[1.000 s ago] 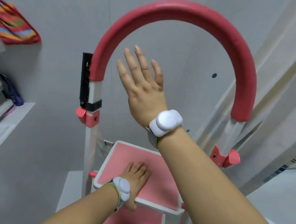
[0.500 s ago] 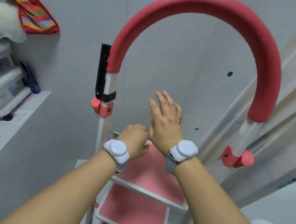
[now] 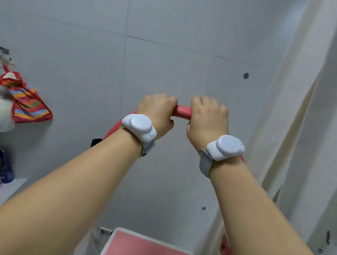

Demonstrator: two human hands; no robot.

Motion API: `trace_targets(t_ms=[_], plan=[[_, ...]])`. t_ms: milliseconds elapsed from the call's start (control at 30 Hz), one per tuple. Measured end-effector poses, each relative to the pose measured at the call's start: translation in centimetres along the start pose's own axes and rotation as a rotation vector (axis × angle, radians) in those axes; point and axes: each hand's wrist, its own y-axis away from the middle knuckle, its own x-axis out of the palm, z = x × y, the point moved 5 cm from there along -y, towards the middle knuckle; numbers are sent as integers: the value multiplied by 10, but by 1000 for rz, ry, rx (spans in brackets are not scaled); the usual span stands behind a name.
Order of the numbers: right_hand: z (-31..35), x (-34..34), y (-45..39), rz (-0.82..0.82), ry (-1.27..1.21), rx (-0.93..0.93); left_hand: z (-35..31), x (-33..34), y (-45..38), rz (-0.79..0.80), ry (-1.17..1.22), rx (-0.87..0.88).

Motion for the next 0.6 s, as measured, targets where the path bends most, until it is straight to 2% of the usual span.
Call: trace_targets(t_ms=[33, 100, 267, 400, 600], plan=[[-9, 7, -5, 100, -52, 30, 0, 6, -4, 84, 30, -34], [-21, 18, -3, 206, -125, 70, 2, 13, -9, 124, 35, -74], [-42, 21, 0, 90, -134, 122, -17, 20, -33, 59, -9, 13], [-72, 25, 3, 106, -113, 199, -42, 27, -47, 18, -7, 112], [-122, 18, 18, 161, -23, 340, -101, 38, -70, 39, 69, 245]])
